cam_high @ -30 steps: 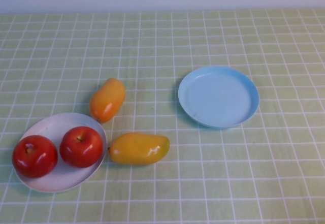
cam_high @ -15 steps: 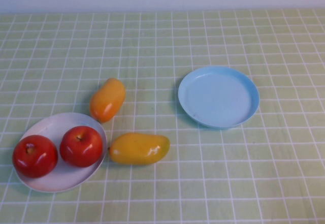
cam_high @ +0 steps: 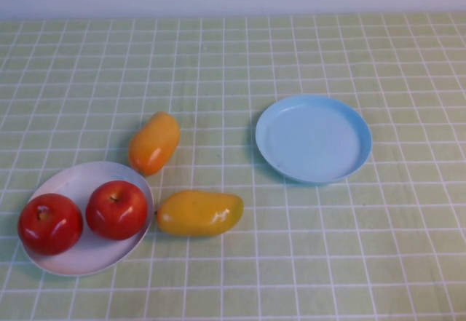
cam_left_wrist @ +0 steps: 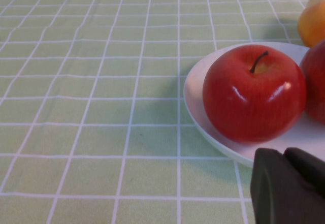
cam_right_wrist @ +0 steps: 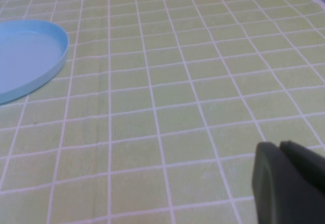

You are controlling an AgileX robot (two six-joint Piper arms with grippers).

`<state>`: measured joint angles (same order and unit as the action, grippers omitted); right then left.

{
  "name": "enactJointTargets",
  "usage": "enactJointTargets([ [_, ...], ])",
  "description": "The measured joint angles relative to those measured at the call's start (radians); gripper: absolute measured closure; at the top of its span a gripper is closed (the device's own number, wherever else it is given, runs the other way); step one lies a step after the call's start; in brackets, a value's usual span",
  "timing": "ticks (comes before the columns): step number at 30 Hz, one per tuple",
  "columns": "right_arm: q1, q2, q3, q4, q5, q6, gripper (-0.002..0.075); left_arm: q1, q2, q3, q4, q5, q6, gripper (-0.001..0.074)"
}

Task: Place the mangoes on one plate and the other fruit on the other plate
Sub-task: Put another type of fruit in the right plate

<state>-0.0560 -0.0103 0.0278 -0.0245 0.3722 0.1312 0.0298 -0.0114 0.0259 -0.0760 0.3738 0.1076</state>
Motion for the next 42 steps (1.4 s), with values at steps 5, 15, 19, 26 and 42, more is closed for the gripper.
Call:
enactJointTargets([
  [5,0.0,0.0,0.0,0.0,-0.002,0.0,0.0742,0.0,0.0,0.0,0.001,0.0,0.0,0.0732],
  [15,0.0,0.0,0.004,0.356,-0.282,0.002,0.0742,0.0,0.0,0.0,0.002,0.0,0.0,0.0732],
  [19,0.0,0.0,0.004,0.432,-0.349,0.002,0.0743,0.0,0.0,0.0,0.002,0.0,0.0,0.0732],
  [26,0.0,0.002,-0.036,0.527,-0.214,0.003,0.0742,0.0,0.0,0.0,0.002,0.0,0.0,0.0732],
  [42,0.0,0.739,-0.731,0.515,0.582,-0.286,0.0742,0.0,0.0,0.0,0.002,0.0,0.0,0.0732],
])
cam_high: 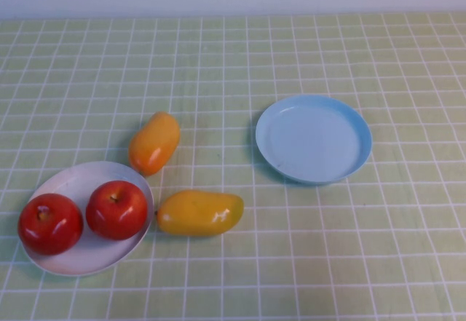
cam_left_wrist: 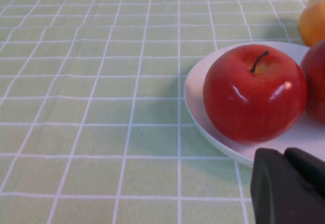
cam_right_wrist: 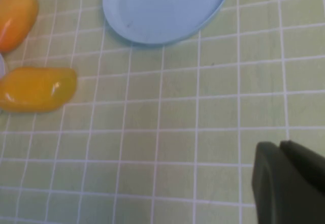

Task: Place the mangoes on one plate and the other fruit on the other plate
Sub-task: Put another type of fruit in the right plate

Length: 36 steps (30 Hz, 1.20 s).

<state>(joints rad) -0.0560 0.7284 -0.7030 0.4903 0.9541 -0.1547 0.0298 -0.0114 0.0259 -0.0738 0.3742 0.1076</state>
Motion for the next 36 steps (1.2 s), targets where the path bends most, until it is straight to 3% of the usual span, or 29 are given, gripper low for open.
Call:
enactJointTargets([
  [6,0.072,0.257,-0.14,-0.02,0.043,-0.018,0.0742,0.0,0.0,0.0,0.0,0.0,0.0,0.0732],
  [11,0.327,0.458,-0.268,-0.09,0.003,-0.078,0.0742,0.0,0.0,0.0,0.0,0.0,0.0,0.0732],
  [16,0.598,0.672,-0.445,-0.095,-0.001,-0.255,0.0742,0.0,0.0,0.0,0.0,0.0,0.0,0.0732],
  [20,0.735,0.816,-0.602,-0.095,0.037,-0.452,0.0742,0.0,0.0,0.0,0.0,0.0,0.0,0.0732],
  [24,0.801,0.926,-0.75,-0.095,0.113,-0.672,0.0722,0.0,0.0,0.0,0.0,0.0,0.0,0.0732],
  [28,0.82,1.019,-0.851,-0.114,0.152,-0.805,0.0585,0.0,0.0,0.0,0.0,0.0,0.0,0.0732],
  [33,0.825,1.107,-0.906,-0.169,0.134,-0.832,0.0208,0.0,0.0,0.0,0.0,0.0,0.0,0.0732],
  [36,0.834,1.151,-0.908,-0.213,0.105,-0.87,0.0081,0.0,0.0,0.0,0.0,0.0,0.0,0.0732],
])
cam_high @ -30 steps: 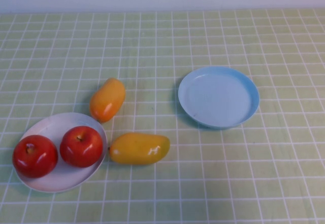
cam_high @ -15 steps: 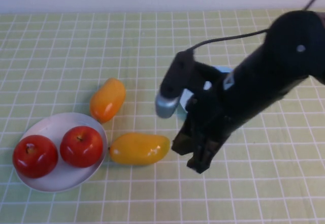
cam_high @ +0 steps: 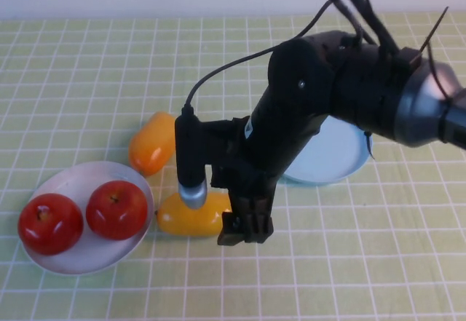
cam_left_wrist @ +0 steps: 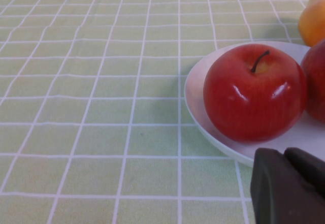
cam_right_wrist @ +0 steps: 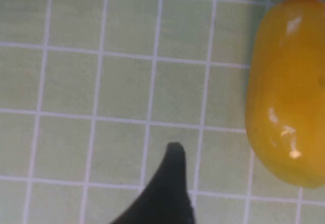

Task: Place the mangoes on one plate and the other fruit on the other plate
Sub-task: Put another type of fruit in the right plate

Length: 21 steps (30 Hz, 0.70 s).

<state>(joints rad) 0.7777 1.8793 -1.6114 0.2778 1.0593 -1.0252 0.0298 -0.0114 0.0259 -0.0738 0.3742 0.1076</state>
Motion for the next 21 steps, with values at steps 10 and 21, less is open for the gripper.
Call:
enactJointTargets([
  [10,0.017,0.106,0.0,-0.019,-0.152,-0.052,0.0038,0.0,0.0,0.0,0.0,0.0,0.0,0.0732],
  [21,0.018,0.199,-0.001,-0.017,-0.282,-0.052,0.0038,0.0,0.0,0.0,0.0,0.0,0.0,0.0732],
])
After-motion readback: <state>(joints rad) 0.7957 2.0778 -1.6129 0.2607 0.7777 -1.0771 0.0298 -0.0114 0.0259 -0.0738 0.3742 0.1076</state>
